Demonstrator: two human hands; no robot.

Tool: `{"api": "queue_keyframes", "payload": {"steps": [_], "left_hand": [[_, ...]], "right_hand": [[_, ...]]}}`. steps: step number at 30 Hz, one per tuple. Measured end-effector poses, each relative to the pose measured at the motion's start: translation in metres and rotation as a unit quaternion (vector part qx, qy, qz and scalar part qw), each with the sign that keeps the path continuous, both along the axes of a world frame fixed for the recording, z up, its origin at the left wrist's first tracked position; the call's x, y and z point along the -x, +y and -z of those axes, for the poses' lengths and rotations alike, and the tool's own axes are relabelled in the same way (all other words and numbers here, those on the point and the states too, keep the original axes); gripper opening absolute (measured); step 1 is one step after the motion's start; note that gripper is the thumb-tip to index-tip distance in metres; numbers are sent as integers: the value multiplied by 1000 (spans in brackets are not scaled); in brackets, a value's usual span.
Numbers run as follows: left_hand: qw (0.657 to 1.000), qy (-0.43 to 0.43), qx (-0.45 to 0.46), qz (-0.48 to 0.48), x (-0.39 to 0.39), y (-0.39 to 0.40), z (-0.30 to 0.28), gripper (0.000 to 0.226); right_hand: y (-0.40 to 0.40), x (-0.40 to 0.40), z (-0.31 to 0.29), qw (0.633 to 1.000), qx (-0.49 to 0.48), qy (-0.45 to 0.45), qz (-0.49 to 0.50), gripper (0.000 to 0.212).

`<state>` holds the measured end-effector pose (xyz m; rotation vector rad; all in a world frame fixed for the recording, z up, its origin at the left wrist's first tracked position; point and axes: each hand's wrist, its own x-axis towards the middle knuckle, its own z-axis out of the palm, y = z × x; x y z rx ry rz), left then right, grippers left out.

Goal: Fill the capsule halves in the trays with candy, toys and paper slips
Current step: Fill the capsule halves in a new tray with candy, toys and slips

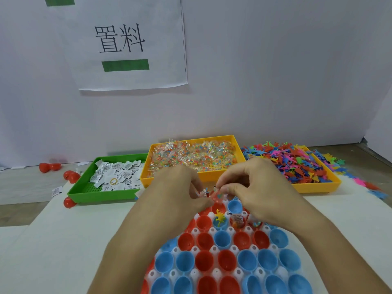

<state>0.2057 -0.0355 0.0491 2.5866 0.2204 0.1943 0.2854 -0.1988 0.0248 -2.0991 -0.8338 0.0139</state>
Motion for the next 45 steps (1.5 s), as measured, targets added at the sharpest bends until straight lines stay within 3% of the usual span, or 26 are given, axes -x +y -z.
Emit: {"api": "queue_keyframes", "payload": {"steps": [11, 25, 35, 45], "left_hand": [[998, -40, -25, -45, 6, 14, -7, 18], [997, -43, -13, -55, 12, 27, -14, 17], [971, -109, 29, -209, 32, 99, -17, 18], [972, -20, -50, -227, -18, 147, 19, 12]], "right_hand": [[4, -1, 10, 991, 131, 3, -19, 21], [9, -4, 22, 981, 189, -4, -35, 32], [14, -2, 29, 977, 208, -11, -44, 24], [12, -4, 29, 977, 208, 9, -42, 26]]}}
